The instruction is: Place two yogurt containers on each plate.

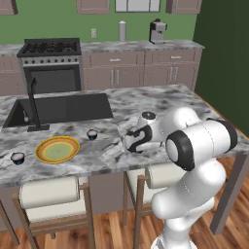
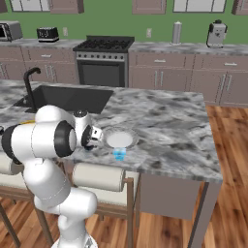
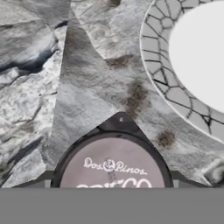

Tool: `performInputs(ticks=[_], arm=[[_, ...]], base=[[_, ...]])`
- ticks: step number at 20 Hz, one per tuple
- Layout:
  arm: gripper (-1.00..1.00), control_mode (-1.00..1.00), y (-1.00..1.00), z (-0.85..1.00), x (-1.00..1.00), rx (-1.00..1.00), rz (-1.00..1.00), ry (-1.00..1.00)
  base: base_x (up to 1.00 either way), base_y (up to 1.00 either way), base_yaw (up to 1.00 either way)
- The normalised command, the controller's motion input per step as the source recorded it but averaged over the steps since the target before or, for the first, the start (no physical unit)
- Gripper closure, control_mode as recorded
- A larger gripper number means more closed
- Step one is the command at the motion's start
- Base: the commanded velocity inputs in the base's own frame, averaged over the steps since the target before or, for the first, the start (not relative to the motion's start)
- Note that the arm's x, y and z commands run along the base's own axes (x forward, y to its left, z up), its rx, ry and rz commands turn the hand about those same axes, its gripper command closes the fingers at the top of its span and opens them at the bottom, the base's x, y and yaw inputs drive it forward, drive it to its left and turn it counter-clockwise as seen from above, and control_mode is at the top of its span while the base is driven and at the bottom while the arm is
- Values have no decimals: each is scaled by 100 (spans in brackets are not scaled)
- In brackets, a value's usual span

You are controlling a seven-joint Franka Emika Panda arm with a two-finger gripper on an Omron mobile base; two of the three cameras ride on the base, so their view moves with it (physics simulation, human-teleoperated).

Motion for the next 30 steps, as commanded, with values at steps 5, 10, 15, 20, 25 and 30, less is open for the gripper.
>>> performInputs(ticks=[5, 10, 15, 20, 25, 30], arm=[[100, -100, -10, 46, 48, 5, 0, 0], [100, -100, -28, 21, 67, 4, 0, 7], [100, -100, -38, 0, 61, 1, 0, 22], [100, -100, -39, -7, 28, 0, 0, 16], [100, -100, -32, -17, 5, 0, 0, 7], [100, -100, -5, -32, -9, 0, 0, 9]], base=[[0, 0, 0], [0, 0, 0], [0, 0, 0], [0, 0, 0], [0, 0, 0], [0, 0, 0]])
